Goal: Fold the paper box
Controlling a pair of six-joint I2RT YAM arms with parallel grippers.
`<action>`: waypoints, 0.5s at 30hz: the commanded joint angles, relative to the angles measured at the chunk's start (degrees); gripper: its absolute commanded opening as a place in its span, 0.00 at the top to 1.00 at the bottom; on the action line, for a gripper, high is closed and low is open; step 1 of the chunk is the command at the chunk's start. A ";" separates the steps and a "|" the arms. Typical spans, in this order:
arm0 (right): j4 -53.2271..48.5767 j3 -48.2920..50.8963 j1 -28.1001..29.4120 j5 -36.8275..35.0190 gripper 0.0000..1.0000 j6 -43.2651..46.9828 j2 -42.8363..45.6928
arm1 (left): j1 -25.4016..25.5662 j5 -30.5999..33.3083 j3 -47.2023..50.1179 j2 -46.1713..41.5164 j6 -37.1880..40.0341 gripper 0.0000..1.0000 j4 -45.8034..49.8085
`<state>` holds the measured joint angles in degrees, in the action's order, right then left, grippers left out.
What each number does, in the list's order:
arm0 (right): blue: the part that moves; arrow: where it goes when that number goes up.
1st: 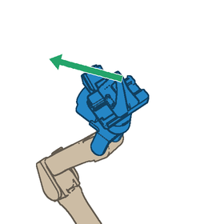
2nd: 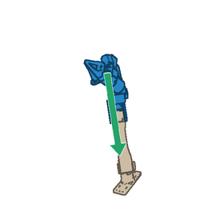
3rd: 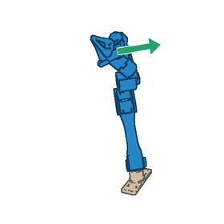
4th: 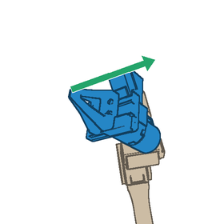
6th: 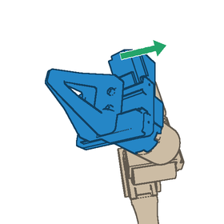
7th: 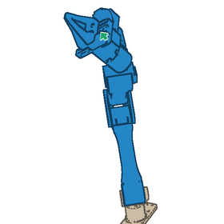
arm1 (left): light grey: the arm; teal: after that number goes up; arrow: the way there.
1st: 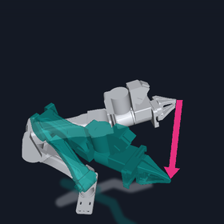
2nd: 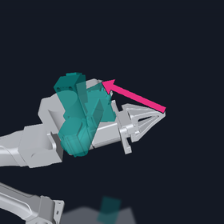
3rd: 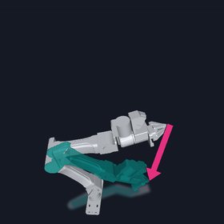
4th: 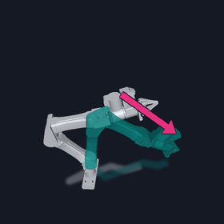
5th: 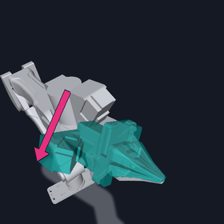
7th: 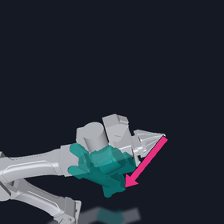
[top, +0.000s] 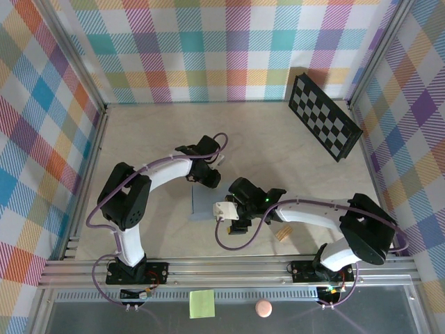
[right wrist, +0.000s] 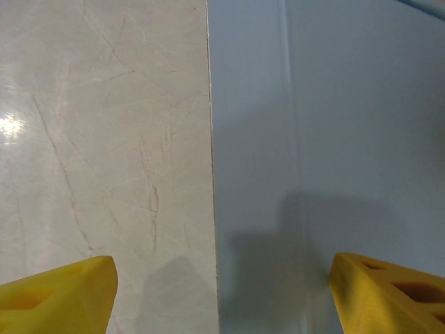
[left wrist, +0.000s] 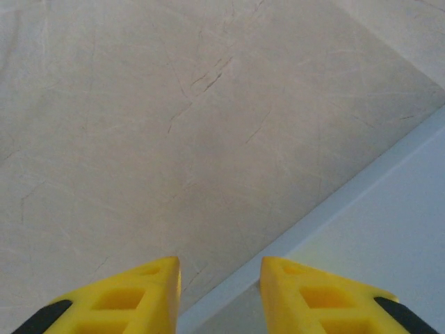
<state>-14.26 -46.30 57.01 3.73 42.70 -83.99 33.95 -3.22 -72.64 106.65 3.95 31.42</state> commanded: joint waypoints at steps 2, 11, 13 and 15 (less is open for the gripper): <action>4.58 -1.55 0.61 -3.01 0.20 5.26 -1.04 | -0.10 2.96 -0.19 3.99 0.71 0.65 3.37; 11.03 -1.87 0.88 -10.45 0.26 11.81 -1.12 | -0.12 3.05 -1.94 5.12 1.02 0.66 4.60; 10.93 -2.44 0.91 -11.51 0.27 13.54 -1.43 | -0.09 3.14 -2.54 5.49 1.06 0.66 4.96; 10.17 -3.46 0.74 -12.04 0.29 14.67 -2.09 | -0.12 3.14 -2.83 5.71 1.16 0.66 5.23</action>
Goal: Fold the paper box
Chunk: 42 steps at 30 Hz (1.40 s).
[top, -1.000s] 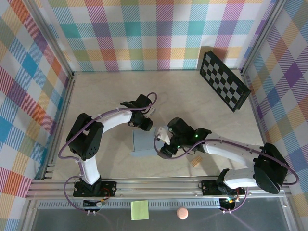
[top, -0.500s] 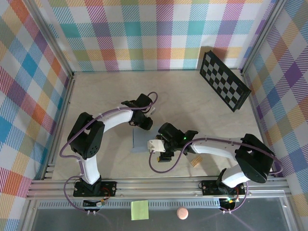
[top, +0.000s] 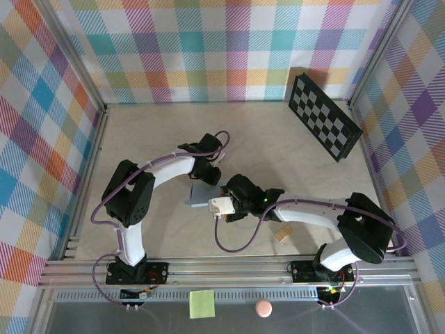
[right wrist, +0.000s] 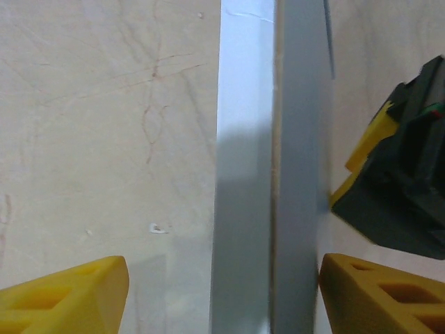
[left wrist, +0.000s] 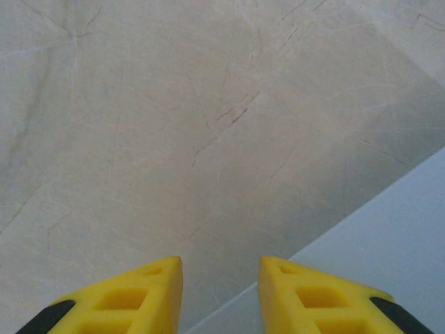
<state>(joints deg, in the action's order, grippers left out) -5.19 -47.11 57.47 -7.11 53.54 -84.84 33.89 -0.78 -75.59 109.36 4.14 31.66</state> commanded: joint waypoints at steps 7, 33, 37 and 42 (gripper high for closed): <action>0.24 -5.57 -0.47 -3.11 0.39 5.64 -3.64 | -0.05 0.29 -0.79 3.85 1.22 0.66 6.02; -8.92 -12.04 -4.61 2.11 0.64 3.67 -3.10 | -0.36 1.79 -0.85 -6.74 1.23 0.65 6.84; -14.52 -15.03 -4.96 2.45 0.66 2.11 -3.04 | -1.74 3.60 1.04 -13.72 -0.55 0.64 6.69; -22.27 -19.64 -6.15 4.89 0.67 0.45 -3.38 | -5.08 4.32 4.58 -24.70 -4.00 0.64 6.08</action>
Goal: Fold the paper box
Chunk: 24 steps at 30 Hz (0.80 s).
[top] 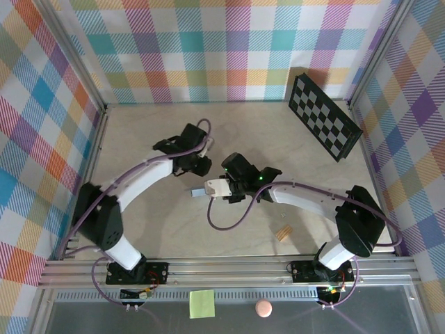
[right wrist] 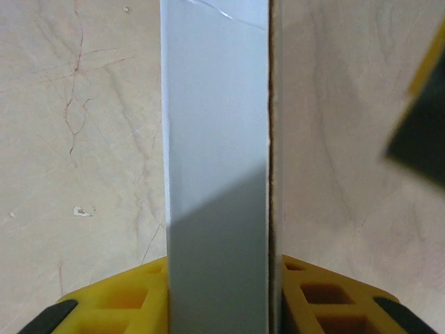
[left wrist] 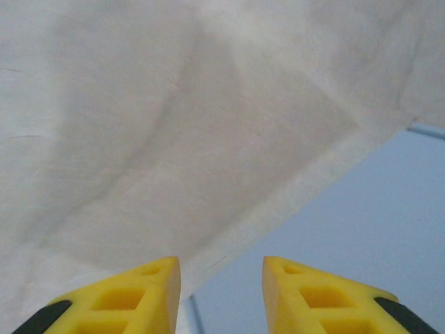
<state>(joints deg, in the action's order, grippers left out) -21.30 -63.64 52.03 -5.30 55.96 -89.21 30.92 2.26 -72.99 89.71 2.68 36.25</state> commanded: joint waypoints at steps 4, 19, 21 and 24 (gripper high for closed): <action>-12.41 -8.48 -3.43 8.06 0.68 -4.71 -0.99 | -5.61 -1.06 5.93 -14.32 -5.53 0.63 0.51; -29.91 -27.59 -10.22 19.45 0.68 -9.47 -16.47 | -10.09 -13.94 18.79 -34.14 -15.41 0.60 0.88; -30.07 -27.69 -10.55 20.32 0.68 -9.12 -17.72 | -10.09 -15.60 19.76 -35.01 -16.08 0.60 1.08; -31.23 -28.62 -10.64 20.15 0.65 -8.90 -19.55 | -10.09 -16.85 21.20 -35.67 -17.04 0.60 0.97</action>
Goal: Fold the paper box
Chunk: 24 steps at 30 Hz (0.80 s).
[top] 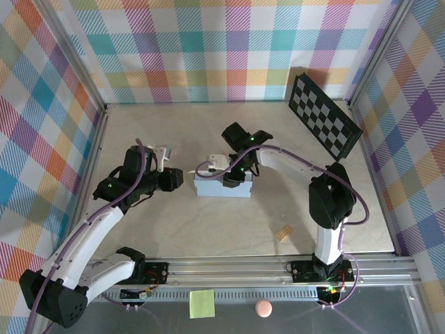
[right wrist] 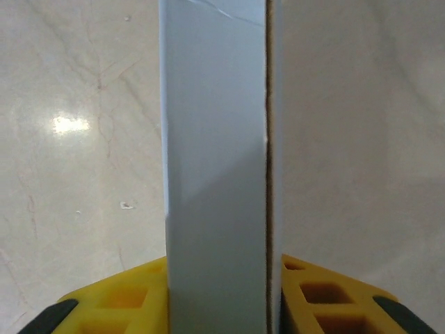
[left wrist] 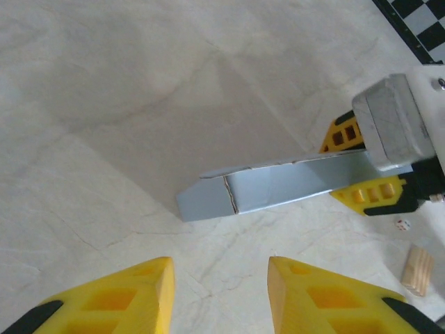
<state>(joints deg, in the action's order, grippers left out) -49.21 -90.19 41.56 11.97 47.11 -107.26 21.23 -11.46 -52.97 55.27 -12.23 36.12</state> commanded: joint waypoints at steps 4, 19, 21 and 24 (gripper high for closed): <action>-2.93 -2.36 -0.35 3.48 0.55 -0.33 -1.30 | -0.40 -3.99 2.50 -0.70 -2.95 0.59 0.54; -1.02 0.85 -4.17 6.75 0.44 -2.88 7.41 | -0.32 -8.96 3.17 5.85 -3.75 0.57 -6.17; -1.26 1.78 -4.87 6.75 0.45 -2.90 8.72 | -0.23 -9.58 2.91 7.09 -3.70 0.59 -6.80; -0.63 3.84 -6.21 6.93 0.48 -3.27 10.96 | -0.16 -10.06 2.75 8.87 -3.71 0.60 -7.70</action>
<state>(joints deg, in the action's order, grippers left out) -49.36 -88.25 36.32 16.51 44.75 -98.52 21.23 -19.64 -50.06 63.09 -15.46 30.41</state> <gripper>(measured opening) 0.525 0.405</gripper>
